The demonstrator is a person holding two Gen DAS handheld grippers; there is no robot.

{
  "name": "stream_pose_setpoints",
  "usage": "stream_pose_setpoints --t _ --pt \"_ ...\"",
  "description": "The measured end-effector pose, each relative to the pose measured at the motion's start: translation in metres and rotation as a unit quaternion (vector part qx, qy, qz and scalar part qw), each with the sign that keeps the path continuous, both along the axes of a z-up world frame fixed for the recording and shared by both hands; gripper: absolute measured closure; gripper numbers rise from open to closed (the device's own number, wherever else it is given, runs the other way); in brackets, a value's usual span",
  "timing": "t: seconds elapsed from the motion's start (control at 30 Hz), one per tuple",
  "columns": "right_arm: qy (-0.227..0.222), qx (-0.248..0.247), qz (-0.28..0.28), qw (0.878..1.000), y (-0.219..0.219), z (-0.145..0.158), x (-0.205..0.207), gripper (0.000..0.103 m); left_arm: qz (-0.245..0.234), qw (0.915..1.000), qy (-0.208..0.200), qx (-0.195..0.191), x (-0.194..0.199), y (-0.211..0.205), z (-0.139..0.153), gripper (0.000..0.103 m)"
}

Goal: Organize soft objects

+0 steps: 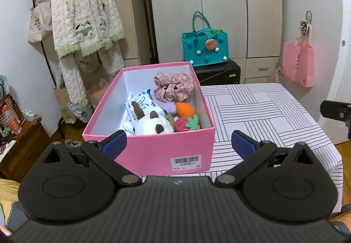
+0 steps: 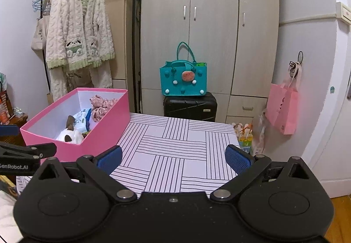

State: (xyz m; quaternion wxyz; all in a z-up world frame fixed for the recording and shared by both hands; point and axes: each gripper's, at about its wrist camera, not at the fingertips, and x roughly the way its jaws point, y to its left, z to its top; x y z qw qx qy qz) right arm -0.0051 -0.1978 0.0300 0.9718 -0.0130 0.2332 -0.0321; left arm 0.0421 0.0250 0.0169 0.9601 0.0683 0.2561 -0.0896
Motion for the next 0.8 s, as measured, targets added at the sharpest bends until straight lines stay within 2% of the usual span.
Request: stream_pose_setpoints --t 0.3,0.8 --pt "0.001 0.001 -0.011 1.0 -0.0003 -0.0001 -0.001 0.001 -0.01 0.9999 -0.005 0.002 -0.0015 -0.0023 -0.0023 0.0" --pt "0.009 0.0 -0.015 1.0 -0.0013 -0.0014 0.0051 0.001 0.002 1.0 0.0 0.002 0.0027 0.0024 -0.0041 0.0"
